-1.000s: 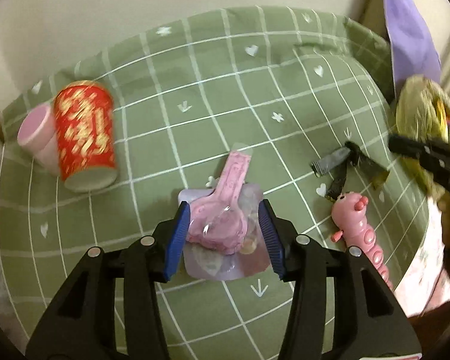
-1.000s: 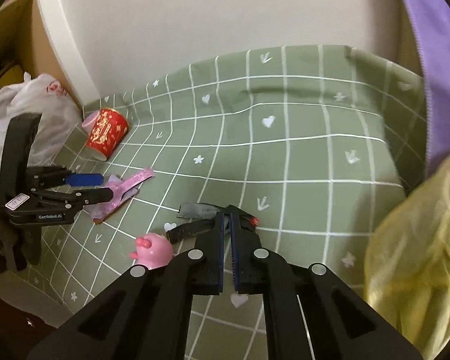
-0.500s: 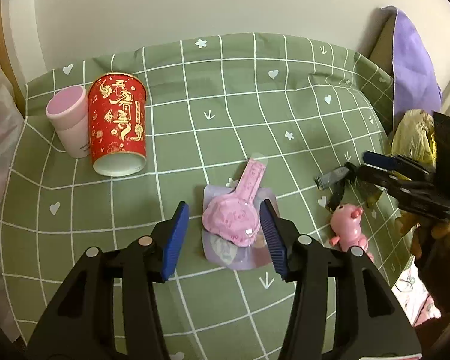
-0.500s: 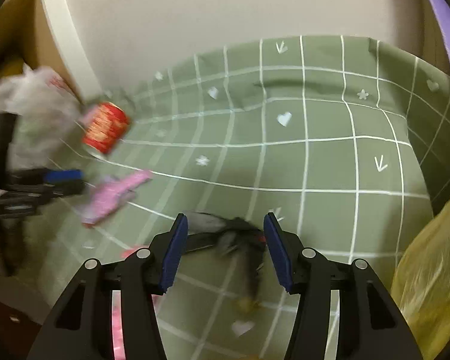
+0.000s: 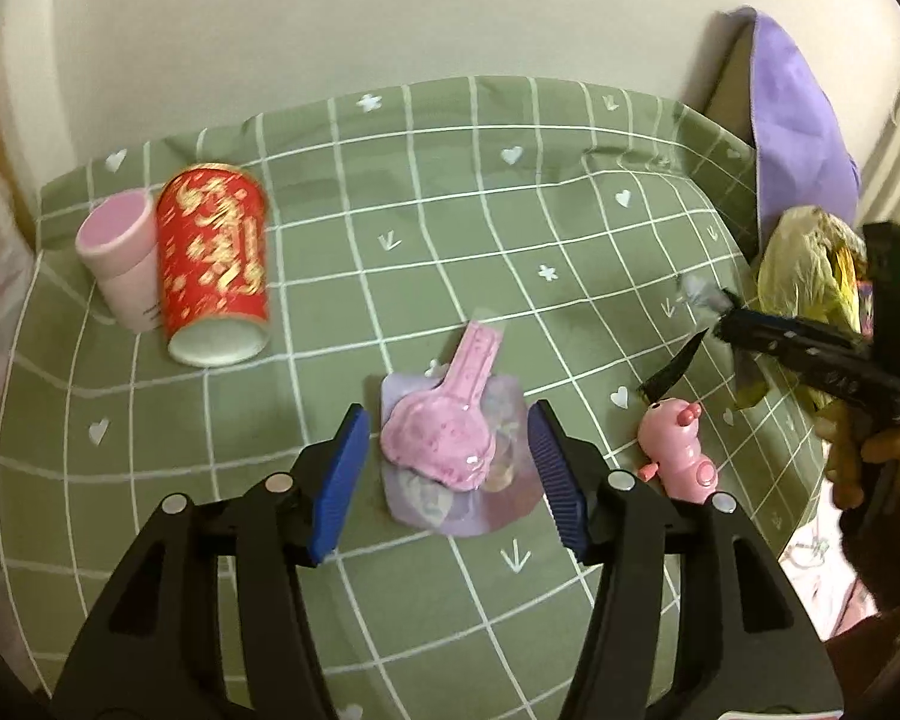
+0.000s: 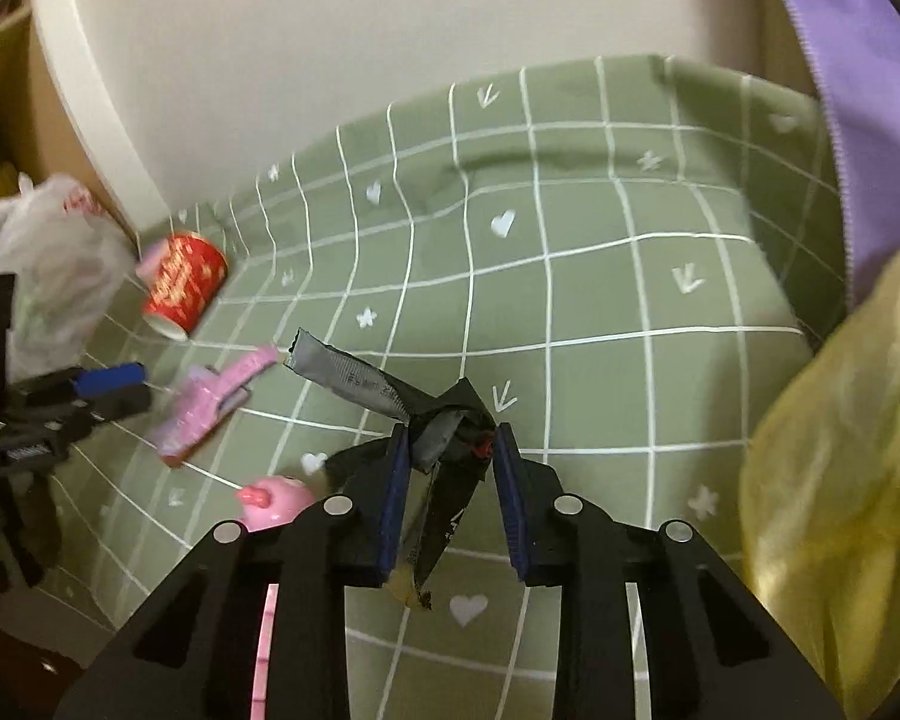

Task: Collect trash
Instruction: 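Lift the pink comb packet and black wrapper and carry them over the yellow bin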

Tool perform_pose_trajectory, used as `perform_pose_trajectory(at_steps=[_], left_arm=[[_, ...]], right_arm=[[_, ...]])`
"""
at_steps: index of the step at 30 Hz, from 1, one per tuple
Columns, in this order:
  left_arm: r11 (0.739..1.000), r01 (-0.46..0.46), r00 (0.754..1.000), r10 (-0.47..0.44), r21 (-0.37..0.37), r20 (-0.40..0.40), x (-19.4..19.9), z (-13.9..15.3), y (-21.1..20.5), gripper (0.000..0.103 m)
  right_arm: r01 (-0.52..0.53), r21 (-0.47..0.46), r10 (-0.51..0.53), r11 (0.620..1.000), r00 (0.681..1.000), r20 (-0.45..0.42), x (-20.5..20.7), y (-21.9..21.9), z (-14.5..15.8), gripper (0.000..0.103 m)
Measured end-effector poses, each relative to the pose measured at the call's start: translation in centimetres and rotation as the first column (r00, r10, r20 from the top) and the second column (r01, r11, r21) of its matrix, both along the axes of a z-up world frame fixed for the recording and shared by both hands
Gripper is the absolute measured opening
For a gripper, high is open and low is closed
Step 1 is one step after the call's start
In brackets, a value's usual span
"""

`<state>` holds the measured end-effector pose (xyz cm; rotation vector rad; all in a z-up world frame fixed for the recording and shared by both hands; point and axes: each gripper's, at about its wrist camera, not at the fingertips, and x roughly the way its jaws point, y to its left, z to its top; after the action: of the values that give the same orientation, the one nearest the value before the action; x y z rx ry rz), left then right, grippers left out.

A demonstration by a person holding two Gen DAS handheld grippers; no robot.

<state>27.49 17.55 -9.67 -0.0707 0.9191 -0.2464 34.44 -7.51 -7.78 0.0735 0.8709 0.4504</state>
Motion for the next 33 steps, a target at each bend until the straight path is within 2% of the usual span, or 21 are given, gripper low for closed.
perform_pose_trajectory(at_steps=[6,8,10,12,15,18,21,25,28,30,33], left_arm=[[0.994,0.048,0.998,-0.044,0.094,-0.048,1.5,-1.9,-1.0,0.052],[0.99,0.048,0.997,-0.04,0.131,-0.06,1.7,-2.4,-1.2,0.043],[0.992,0.045,0.997,-0.038,0.119,-0.06,1.8,-2.2,-1.2,0.044],[0.994,0.044,0.998,-0.04,0.104,-0.039,1.7,-1.4,-1.3,0.044],[0.994,0.027,0.999,-0.031,0.105,0.034,1.9,1.2,-1.9,0.044],[0.996,0.034,0.989,-0.044,0.08,0.138,2.1,5.2,-3.2,0.044],[0.995,0.088,0.965,-0.095,0.039,0.246,2.5,9.7,-5.2,0.044],[0.976,0.217,0.908,-0.214,0.031,0.36,2.8,14.6,-9.6,0.044],[0.942,0.335,0.858,-0.32,0.034,0.401,3.0,16.9,-13.4,0.044],[0.921,0.39,0.836,-0.363,0.02,0.411,3.2,17.6,-15.2,0.044],[0.872,0.489,0.798,-0.434,-0.028,0.418,3.6,18.5,-19.0,0.044]], right_arm=[[0.036,0.017,-0.037,0.999,0.999,0.005,-1.5,-1.2,1.0,0.027],[0.047,0.02,-0.047,0.999,0.999,0.012,-2.0,-1.8,1.6,0.027],[0.057,0.02,-0.058,0.998,0.998,0.031,-2.5,-2.3,2.4,0.027],[0.067,0.021,-0.068,0.998,0.996,0.058,-2.8,-2.6,3.5,0.027],[0.089,0.027,-0.092,0.996,0.987,0.132,-3.6,-3.6,6.5,0.027],[0.115,0.017,-0.116,0.993,0.97,0.214,-4.4,-4.7,9.7,0.027],[0.145,0.004,-0.14,0.989,0.948,0.287,-5.3,-5.8,12.7,0.027],[0.225,-0.025,-0.197,0.974,0.898,0.392,-7.3,-8.3,17.0,0.027],[0.296,-0.03,-0.255,0.955,0.865,0.432,-8.6,-10.7,19.0,0.027],[0.341,-0.031,-0.293,0.939,0.847,0.443,-9.5,-12.2,19.8,0.027],[0.419,-0.039,-0.359,0.907,0.819,0.448,-10.8,-15.0,20.7,0.027]])
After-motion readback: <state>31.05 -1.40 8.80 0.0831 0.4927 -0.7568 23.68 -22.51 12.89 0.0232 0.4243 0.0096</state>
